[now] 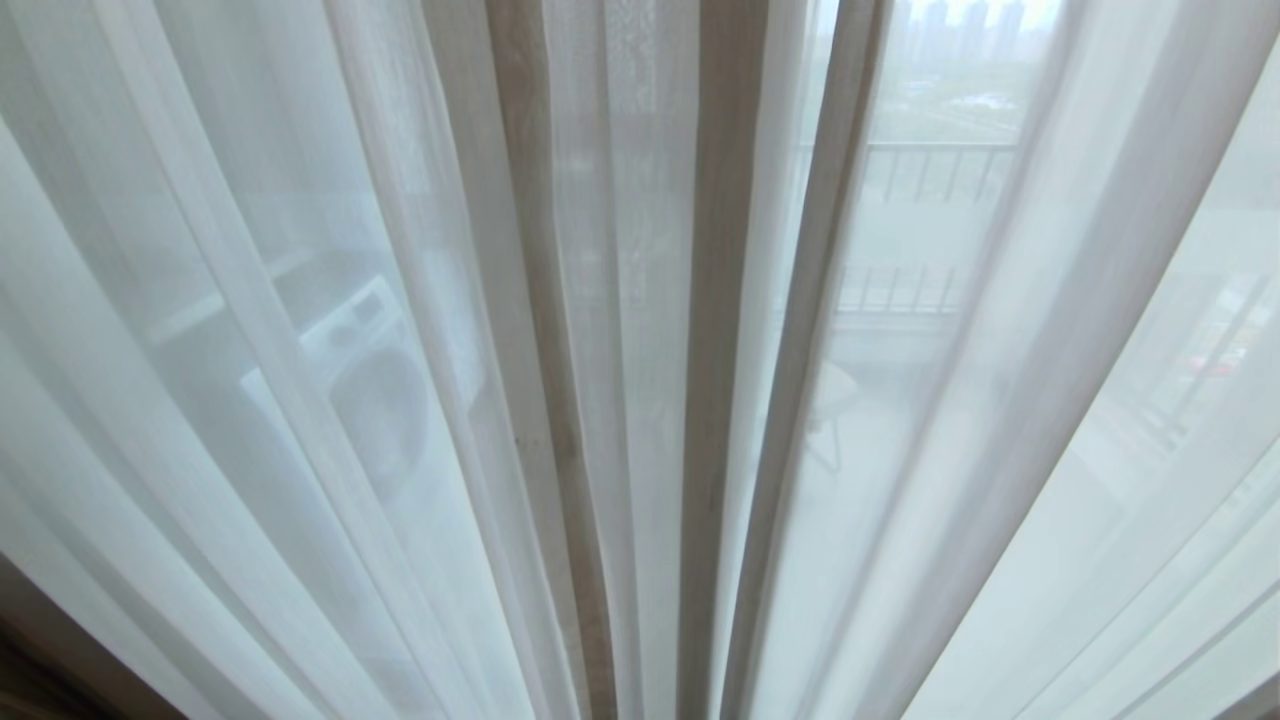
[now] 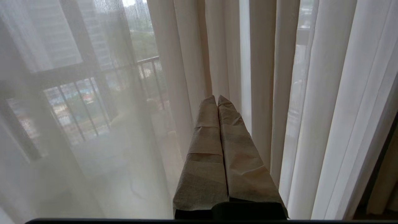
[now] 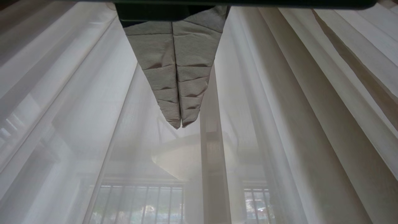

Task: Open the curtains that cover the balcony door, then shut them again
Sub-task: Pull the inner curtains open on both sides

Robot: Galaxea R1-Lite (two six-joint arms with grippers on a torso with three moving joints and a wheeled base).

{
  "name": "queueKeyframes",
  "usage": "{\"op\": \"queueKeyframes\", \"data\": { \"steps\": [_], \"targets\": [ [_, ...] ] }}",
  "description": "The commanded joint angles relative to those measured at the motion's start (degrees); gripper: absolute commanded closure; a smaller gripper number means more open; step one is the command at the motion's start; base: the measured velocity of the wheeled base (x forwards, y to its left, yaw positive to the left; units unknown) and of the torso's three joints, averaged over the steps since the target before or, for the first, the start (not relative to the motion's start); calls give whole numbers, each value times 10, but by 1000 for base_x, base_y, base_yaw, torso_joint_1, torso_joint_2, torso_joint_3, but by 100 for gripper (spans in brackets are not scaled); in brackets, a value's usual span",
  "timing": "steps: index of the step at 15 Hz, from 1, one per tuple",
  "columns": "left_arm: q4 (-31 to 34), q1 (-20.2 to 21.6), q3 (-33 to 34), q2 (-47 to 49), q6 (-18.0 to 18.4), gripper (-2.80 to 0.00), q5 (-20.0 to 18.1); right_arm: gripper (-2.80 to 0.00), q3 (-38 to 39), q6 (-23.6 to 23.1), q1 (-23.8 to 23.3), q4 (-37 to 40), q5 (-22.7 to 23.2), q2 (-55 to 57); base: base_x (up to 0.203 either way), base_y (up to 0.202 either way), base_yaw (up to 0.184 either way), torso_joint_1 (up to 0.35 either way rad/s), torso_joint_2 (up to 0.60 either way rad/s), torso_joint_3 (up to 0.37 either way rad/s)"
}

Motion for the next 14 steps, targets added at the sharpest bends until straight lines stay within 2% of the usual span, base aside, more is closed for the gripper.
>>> {"op": "queueKeyframes", "data": {
  "steps": [1,2,3,12,14],
  "targets": [
    [-22,-15,-34,85,0,0,-1,0,0,0,0,0,0,0,0,0,0,0,0,0],
    [-38,-18,-46,106,0,-179,-1,0,0,0,0,0,0,0,0,0,0,0,0,0],
    [-49,-22,-56,124,0,-280,-1,0,0,0,0,0,0,0,0,0,0,0,0,0],
    [-93,-34,-138,242,3,-280,1,0,0,0,0,0,0,0,0,0,0,0,0,0],
    [-109,-35,-161,268,3,-280,16,0,0,0,0,0,0,0,0,0,0,0,0,0]
  ]
}}
